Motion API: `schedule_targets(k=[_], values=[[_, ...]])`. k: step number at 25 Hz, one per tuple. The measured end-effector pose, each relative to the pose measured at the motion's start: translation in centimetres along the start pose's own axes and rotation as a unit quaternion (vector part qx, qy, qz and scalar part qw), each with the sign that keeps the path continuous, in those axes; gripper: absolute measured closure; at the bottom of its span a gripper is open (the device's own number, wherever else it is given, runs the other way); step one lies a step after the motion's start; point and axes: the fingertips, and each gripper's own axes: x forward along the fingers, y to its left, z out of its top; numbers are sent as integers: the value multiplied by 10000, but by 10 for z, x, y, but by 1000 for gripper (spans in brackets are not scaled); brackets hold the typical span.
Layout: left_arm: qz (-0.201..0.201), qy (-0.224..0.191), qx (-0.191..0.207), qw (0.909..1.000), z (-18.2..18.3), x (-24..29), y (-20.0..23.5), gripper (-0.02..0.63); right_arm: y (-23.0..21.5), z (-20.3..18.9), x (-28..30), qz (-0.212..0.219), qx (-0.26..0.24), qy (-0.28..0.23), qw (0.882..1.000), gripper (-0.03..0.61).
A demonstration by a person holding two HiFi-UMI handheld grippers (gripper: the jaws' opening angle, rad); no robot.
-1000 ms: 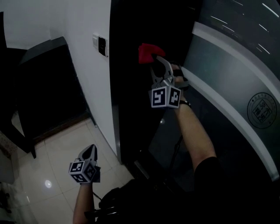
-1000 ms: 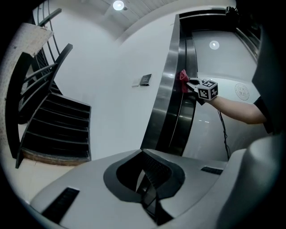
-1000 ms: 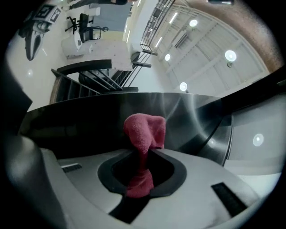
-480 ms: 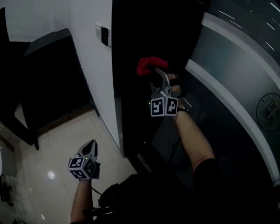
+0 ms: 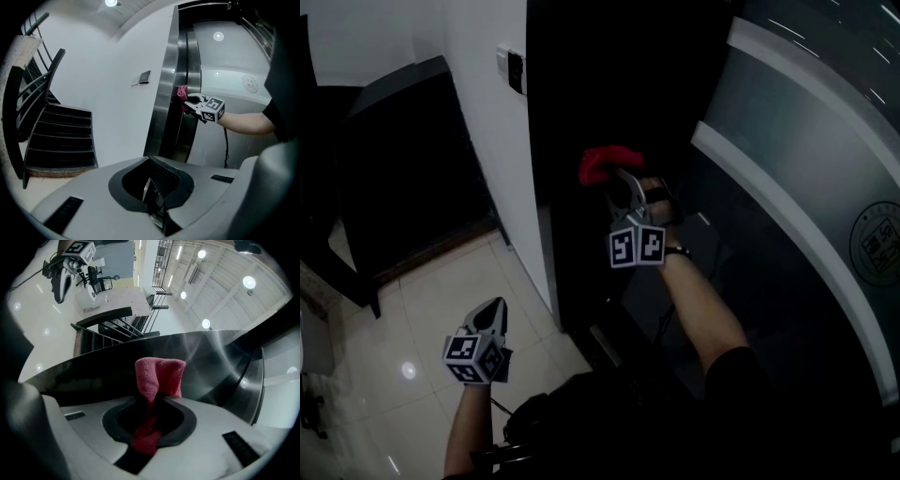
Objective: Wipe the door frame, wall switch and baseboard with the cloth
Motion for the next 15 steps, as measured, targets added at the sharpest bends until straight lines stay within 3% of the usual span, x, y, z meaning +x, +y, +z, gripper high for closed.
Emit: schedule_targets(k=[15], values=[[135,132,-272,9995,-24,-14,9,614,71,-19,-12,368,262,113,9989,512]])
